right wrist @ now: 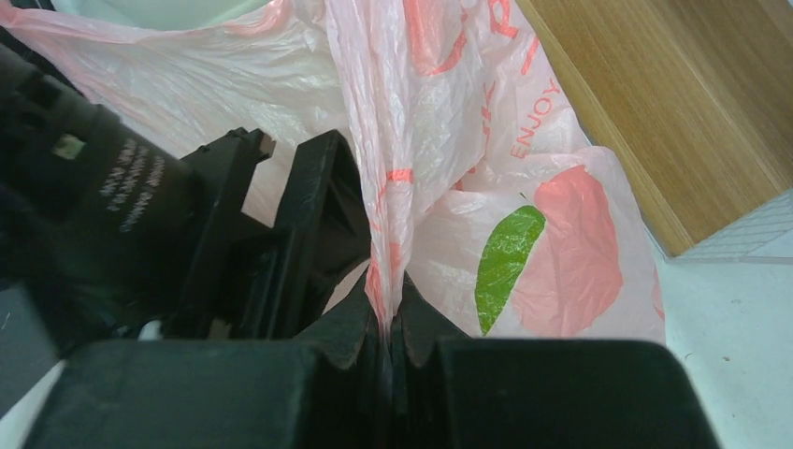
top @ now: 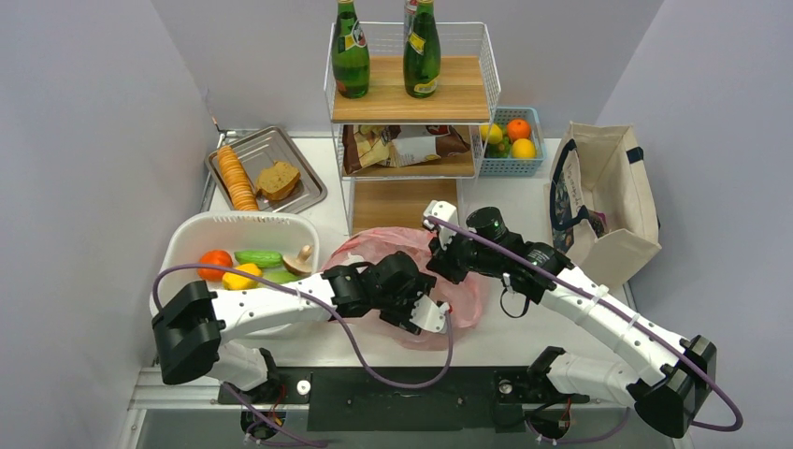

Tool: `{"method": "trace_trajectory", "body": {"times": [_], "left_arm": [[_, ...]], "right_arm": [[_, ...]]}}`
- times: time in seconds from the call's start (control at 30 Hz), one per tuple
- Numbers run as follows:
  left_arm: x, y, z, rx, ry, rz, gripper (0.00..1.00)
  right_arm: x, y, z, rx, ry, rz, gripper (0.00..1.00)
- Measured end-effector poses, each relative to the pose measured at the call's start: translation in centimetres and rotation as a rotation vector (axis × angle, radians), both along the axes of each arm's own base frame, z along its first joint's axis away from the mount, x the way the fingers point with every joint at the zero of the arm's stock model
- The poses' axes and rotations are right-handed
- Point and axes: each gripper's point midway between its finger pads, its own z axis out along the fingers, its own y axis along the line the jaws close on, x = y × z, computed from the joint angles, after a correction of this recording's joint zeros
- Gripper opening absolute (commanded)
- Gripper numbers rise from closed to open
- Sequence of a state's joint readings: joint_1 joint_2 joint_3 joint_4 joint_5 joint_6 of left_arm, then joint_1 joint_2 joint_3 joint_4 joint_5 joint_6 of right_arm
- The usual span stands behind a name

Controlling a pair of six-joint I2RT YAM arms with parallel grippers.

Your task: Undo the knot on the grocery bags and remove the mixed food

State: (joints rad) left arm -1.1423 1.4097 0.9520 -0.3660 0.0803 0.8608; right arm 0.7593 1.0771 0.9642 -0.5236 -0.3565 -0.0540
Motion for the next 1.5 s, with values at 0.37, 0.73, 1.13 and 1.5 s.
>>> {"method": "trace_trajectory", "body": {"times": [0.37,0.73,1.13,1.5], "left_arm": [[3.6,3.9,-2.8,0.129,0.02,0.147,0.8],[3.9,7.5,-1.0,0.108,-0.016,0.238,0.81],[4.1,13.0,-5.3,0.196,-0.009,0.358,0.82],[2.8,7.9,0.7,0.022,-0.051,0.238,0.82]], "right_arm": [[0.1,-0.2,0.0,-0.003,-0.005,0.0,0.0],[0.0,-0.3,-0.1,-0.016,-0.015,0.018,0.0],[-0.2,-0.5,-0.2,-0.027,-0.014,0.023,0.0],[-0.2,-0.5,-0.3,-0.029,-0.015,0.025,0.0]]}}
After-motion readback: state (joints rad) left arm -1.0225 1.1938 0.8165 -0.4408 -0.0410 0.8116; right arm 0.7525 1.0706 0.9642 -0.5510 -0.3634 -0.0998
